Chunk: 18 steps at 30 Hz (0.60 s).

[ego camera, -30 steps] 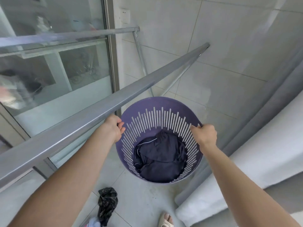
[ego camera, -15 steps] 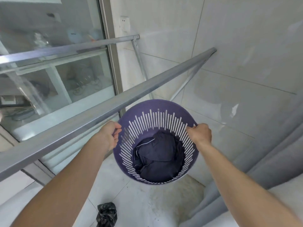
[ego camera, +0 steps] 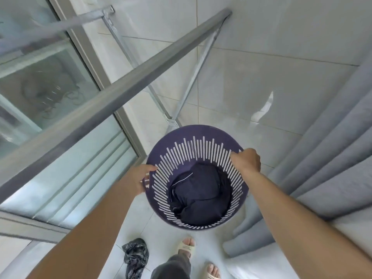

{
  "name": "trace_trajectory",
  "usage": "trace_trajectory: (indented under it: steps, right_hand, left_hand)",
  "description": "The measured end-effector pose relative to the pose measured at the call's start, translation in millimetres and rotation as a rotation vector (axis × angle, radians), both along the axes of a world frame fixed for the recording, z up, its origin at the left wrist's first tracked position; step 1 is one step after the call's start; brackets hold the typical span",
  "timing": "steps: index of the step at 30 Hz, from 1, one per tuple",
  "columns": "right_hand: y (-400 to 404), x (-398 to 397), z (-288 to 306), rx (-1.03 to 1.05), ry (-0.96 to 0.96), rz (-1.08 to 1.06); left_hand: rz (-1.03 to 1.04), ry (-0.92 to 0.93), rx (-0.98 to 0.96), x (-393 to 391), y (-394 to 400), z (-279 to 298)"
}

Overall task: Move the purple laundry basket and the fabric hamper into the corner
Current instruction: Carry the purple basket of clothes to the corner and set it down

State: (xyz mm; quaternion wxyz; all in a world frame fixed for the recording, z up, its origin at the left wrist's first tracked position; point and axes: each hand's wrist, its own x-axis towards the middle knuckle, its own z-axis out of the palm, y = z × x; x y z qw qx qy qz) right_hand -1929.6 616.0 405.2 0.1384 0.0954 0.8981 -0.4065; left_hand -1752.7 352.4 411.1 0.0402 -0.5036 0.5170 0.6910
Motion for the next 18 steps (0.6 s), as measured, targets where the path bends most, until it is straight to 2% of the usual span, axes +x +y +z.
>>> trace_trajectory:
  steps: [9,18]
  right_hand:
    - [47.3,-7.8,-68.5,0.093,-0.116,-0.131]
    - [87.5,-10.7,-125.1,0.331,-0.087,-0.030]
  left_hand:
    - [-0.142,-0.273,-0.107,-50.2,26.6,-90.3]
    - [-0.332,-0.395,0.004,-60.5,45.3,-192.5]
